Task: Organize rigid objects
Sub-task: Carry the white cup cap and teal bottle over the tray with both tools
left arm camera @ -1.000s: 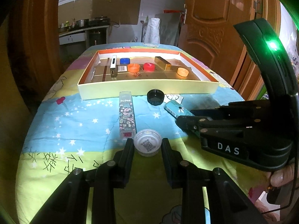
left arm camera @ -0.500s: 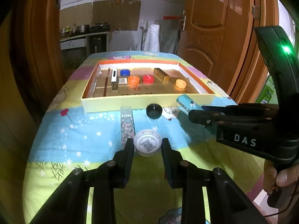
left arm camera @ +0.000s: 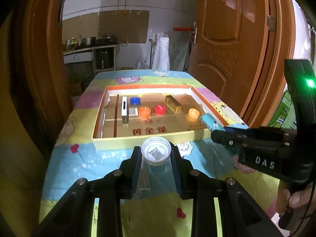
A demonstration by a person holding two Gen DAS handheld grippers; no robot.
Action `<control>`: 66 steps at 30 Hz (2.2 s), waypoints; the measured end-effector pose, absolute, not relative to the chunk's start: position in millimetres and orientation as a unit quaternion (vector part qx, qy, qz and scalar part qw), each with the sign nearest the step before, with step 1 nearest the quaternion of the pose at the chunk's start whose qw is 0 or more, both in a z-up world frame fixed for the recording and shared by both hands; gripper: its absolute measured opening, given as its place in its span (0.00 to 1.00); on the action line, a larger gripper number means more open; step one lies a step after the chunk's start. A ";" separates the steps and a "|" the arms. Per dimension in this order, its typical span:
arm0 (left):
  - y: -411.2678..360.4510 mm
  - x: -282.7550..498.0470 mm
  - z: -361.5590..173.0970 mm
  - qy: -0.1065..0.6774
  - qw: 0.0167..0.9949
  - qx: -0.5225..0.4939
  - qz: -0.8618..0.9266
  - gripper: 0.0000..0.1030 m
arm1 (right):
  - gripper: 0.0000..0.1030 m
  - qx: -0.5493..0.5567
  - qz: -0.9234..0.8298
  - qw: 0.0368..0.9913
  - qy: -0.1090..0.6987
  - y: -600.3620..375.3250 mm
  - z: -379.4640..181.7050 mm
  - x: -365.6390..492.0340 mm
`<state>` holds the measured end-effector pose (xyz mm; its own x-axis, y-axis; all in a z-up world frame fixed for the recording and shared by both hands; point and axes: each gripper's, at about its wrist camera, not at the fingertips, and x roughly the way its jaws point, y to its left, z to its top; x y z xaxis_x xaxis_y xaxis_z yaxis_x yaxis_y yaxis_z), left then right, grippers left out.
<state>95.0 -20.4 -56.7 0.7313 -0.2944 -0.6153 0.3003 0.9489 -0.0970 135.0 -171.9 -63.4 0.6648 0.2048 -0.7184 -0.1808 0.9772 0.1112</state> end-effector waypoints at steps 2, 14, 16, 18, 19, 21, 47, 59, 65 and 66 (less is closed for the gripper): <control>-20.1 98.9 -52.5 0.326 0.932 0.006 -0.160 0.30 | 0.22 0.016 0.105 0.913 0.393 -172.3 -61.5 137.2; -35.5 139.9 -32.1 0.319 0.933 0.011 -0.167 0.30 | 0.22 0.030 0.102 0.917 0.384 -183.9 -52.2 162.0; -38.6 147.6 -30.0 0.320 0.932 0.012 -0.168 0.29 | 0.22 0.031 0.101 0.917 0.384 -186.9 -51.5 167.7; -41.9 154.6 -28.2 0.321 0.932 0.014 -0.169 0.30 | 0.22 0.033 0.100 0.917 0.384 -190.4 -50.9 172.8; -44.2 159.6 -26.9 0.321 0.932 0.016 -0.170 0.30 | 0.22 0.034 0.100 0.917 0.384 -192.4 -50.6 176.8; -46.9 164.6 -25.7 0.322 0.931 0.017 -0.170 0.30 | 0.22 0.035 0.098 0.918 0.384 -195.5 -49.6 182.4; -82.9 283.5 -32.9 0.378 0.906 0.033 -0.185 0.30 | 0.22 0.013 0.080 0.909 0.408 -231.2 -58.6 284.1; -92.2 328.2 -64.1 0.425 0.888 0.030 -0.173 0.30 | 0.22 0.005 0.099 0.892 0.440 -227.3 -84.5 330.6; -94.0 340.9 -78.1 0.440 0.882 0.029 -0.168 0.30 | 0.22 0.010 0.100 0.887 0.451 -231.6 -93.2 345.5; -93.8 342.5 -79.3 0.442 0.881 0.029 -0.168 0.30 | 0.22 0.011 0.101 0.886 0.452 -232.1 -94.5 347.5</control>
<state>342.5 -93.8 -79.3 0.5529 -0.2709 -0.7880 0.3213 0.9419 -0.0983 347.5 -232.1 -94.5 0.5709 0.1885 -0.7990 -0.1684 0.9795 0.1108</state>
